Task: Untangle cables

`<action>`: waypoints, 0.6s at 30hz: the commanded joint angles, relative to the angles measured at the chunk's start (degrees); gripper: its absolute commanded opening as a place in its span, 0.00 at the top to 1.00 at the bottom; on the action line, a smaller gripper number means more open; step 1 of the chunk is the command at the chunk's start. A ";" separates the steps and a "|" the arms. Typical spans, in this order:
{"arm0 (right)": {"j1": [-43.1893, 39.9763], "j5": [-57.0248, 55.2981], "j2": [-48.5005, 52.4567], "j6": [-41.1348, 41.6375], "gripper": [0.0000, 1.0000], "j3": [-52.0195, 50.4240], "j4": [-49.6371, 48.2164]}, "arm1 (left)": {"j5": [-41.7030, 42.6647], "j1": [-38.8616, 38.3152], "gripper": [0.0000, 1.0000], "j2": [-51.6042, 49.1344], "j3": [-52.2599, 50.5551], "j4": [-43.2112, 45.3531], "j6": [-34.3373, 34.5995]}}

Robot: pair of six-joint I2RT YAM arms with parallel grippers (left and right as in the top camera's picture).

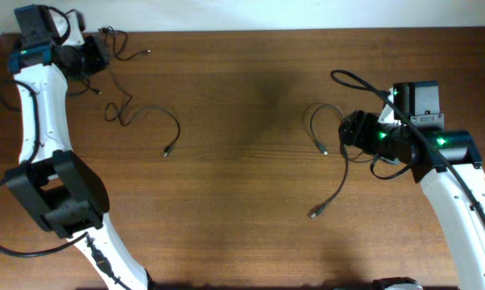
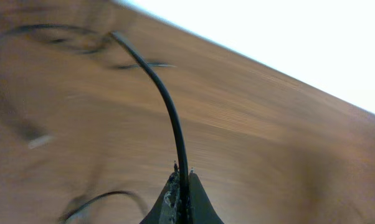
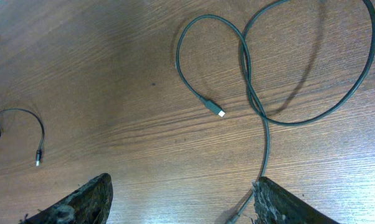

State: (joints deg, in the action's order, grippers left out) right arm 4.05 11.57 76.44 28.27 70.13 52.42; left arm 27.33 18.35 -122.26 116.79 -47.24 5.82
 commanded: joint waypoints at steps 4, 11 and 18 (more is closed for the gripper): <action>-0.28 0.50 0.22 -0.66 0.27 0.17 0.50 | 14.03 -2.01 1.00 9.62 0.66 0.63 -7.34; -0.28 0.50 0.22 -0.66 0.27 0.17 0.55 | 10.88 -2.12 1.00 17.92 0.48 0.87 -7.15; -0.26 2.47 0.22 -0.63 0.27 0.17 0.48 | 36.28 -5.92 1.00 14.38 0.42 1.09 -13.09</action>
State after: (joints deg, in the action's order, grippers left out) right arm 4.05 12.34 76.44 28.27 70.13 52.73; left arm 55.77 15.27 -107.87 117.23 -46.50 -3.14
